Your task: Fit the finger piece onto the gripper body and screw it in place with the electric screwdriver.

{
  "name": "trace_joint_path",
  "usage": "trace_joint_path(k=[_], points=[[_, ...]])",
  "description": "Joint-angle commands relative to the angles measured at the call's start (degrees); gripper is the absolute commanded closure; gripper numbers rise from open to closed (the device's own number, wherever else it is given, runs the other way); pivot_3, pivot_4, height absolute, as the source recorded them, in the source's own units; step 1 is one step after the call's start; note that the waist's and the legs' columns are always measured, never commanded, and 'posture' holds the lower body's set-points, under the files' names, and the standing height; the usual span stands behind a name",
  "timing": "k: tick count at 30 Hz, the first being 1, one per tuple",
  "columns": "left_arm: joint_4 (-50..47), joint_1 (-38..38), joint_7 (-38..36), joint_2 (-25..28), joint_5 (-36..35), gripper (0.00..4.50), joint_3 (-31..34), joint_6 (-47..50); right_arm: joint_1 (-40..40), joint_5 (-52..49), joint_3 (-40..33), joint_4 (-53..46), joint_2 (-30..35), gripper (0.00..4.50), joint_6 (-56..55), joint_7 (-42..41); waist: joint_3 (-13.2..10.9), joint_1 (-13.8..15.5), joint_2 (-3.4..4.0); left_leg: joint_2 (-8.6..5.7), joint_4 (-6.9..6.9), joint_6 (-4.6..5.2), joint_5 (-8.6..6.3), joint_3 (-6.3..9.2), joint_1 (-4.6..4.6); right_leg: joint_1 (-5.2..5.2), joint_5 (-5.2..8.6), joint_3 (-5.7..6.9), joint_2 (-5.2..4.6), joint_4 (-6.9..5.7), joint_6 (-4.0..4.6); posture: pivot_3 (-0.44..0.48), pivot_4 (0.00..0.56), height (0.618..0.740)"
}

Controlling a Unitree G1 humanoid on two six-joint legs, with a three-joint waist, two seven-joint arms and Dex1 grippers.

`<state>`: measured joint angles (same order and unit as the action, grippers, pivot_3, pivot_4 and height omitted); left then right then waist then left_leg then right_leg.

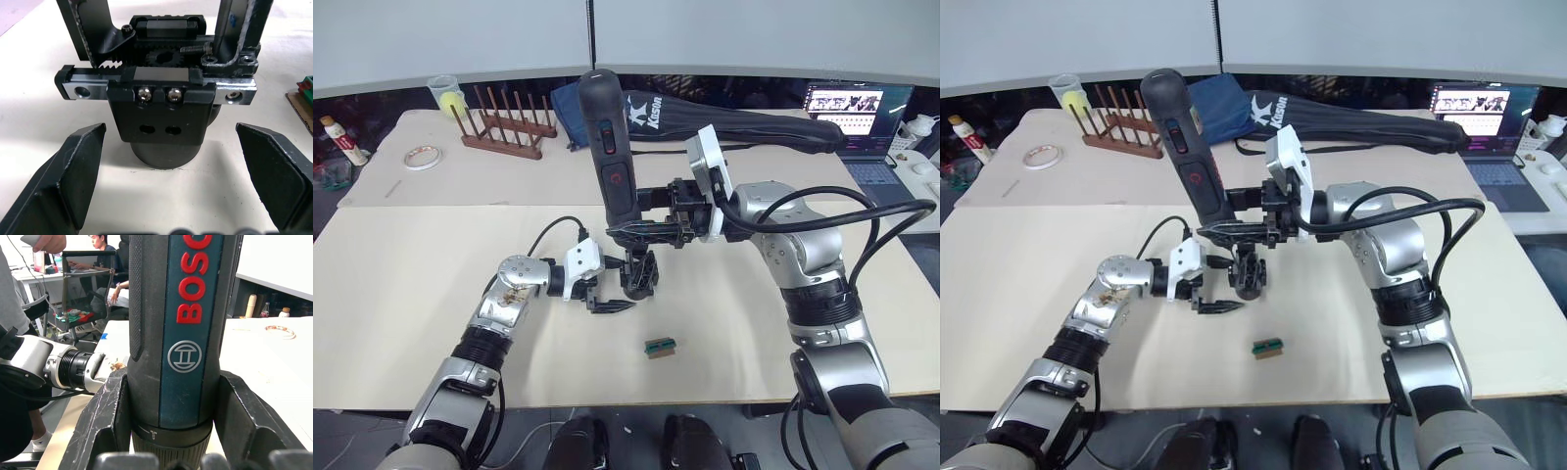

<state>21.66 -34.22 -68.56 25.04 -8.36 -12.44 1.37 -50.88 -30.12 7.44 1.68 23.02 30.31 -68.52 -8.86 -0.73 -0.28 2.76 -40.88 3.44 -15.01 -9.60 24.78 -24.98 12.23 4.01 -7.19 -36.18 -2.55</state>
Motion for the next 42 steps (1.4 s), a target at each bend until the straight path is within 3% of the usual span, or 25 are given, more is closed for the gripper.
trace_joint_path(k=[1, 21, 42], points=[[-0.2, -1.1, 0.0, -0.1, -0.3, 0.0, 0.7, -1.1, -2.5, -1.8, -2.7, -2.9, 0.4, 2.53, -1.1, 0.1, 0.0, 0.0, 0.0, 0.0, 0.0, 0.0, 0.0, 0.0, 0.0, 0.0, 0.0, 0.0, 0.0, 0.0, 0.0, 0.0, 0.15, 0.74], [0.4, -1.1, 0.1, -0.5, -0.1, 0.0, 0.6, -2.4, -5.6, -7.1, -5.0, -4.6, 0.3, 2.53, 10.1, 6.8, 0.0, 0.0, 0.0, 0.01, 0.01, 0.0, 0.0, 0.0, 0.0, 0.0, 0.0, 0.0, 0.0, 0.0, 0.01, 0.0, 0.15, 0.74], [-0.5, -0.7, 0.3, -0.2, -0.2, 0.0, 0.6, -2.0, -3.3, -3.6, -2.9, -3.8, 0.7, 2.53, 3.1, 3.9, 0.0, 0.0, 0.0, 0.0, 0.0, 0.0, 0.0, 0.0, 0.0, 0.0, 0.0, 0.0, 0.0, 0.0, 0.01, 0.0, 0.15, 0.74]])
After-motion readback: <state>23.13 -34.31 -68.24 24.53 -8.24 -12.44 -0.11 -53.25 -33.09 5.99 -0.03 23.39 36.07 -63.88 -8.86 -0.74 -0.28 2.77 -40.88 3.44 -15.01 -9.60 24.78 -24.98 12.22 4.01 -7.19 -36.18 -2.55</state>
